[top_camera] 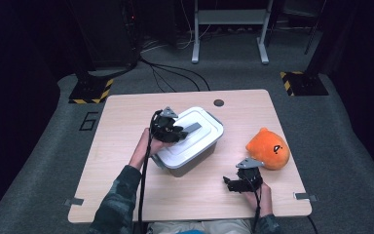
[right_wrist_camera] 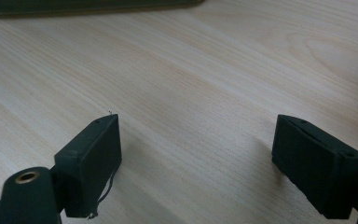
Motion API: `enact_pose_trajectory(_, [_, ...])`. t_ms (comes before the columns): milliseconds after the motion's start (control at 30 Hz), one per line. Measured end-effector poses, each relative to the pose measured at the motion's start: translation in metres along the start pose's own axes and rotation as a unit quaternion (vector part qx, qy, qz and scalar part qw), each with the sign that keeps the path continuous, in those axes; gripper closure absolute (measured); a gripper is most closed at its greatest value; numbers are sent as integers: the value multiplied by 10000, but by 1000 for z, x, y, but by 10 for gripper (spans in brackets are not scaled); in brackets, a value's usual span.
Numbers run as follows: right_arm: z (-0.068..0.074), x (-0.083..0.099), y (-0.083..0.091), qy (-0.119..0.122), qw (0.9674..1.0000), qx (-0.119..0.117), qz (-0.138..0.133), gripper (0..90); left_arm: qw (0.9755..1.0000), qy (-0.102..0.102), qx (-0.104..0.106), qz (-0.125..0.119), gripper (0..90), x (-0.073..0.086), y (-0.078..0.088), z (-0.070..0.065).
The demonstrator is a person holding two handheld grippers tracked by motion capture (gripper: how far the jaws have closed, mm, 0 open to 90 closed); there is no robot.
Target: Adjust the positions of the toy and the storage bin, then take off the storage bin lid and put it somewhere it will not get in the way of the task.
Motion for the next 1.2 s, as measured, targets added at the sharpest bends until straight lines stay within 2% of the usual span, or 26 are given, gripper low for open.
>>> enact_pose_trajectory(33, [0, 0, 0, -1, 10000, 0, 0, 150, 9999, -79, -121, 30, 610, -1, -1, 0])
enact_pose_trajectory(67, [0, 0, 0, 3, 10000, -1, 1, 150, 9996, -53, -269, 64, 583, -3, -3, -2])
enact_pose_trajectory(167, [0, 0, 0, 3, 10000, -3, 0, 151, 9990, -28, -452, 31, 577, -7, -7, -6])
enact_pose_trajectory(233, [0, 0, 0, 1, 10000, 0, 0, 151, 9992, -91, -387, 10, 646, -8, -9, -9])
enact_pose_trajectory(300, [0, 0, 0, -12, 10000, -1, 4, 152, 9991, -171, -379, -1, 653, -9, -10, -10])
enact_pose_trajectory(467, [0, 0, 0, -15, 10000, 0, 2, 153, 9995, -294, -2, -83, 667, -6, -8, -7])
enact_pose_trajectory(500, [0, 0, 0, -15, 10000, 0, 2, 153, 9995, -294, -2, -83, 667, -6, -8, -7])
enact_pose_trajectory(533, [0, 0, 0, -23, 10000, 3, -1, 154, 9993, -343, 148, -91, 667, -5, -7, -9])
enact_pose_trajectory(567, [0, 0, 0, -23, 10000, 3, -1, 154, 9993, -343, 148, -91, 667, -5, -7, -9])
enact_pose_trajectory(600, [0, 0, 0, -23, 10000, 4, -1, 154, 9987, -492, 153, -65, 667, -5, -7, -9])
enact_pose_trajectory(633, [0, 0, 0, -23, 10000, 5, 0, 154, 9982, -558, 205, -61, 667, -5, -7, -10])
enact_pose_trajectory(767, [0, 0, 0, -23, 10000, 14, 0, 154, 9964, -696, 491, -49, 667, -5, -8, -15])
enact_pose_trajectory(1100, [0, 0, 0, -20, 10000, 22, -9, 154, 9965, -718, 425, -61, 667, -7, -6, -15])
enact_pose_trajectory(1200, [0, 0, 0, -17, 10000, 18, -5, 149, 9975, -604, 342, -96, 667, -9, -2, -15])
Point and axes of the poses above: each handheld gripper's, and its own axes: y roughly backward along the jaws, x roughly out of its underside, z roughly to its left, the point moved 5 cm from there along -y, roughly forward along the jaws, and after that the axes turned 2 degrees about -x, right-handed, at the moved point
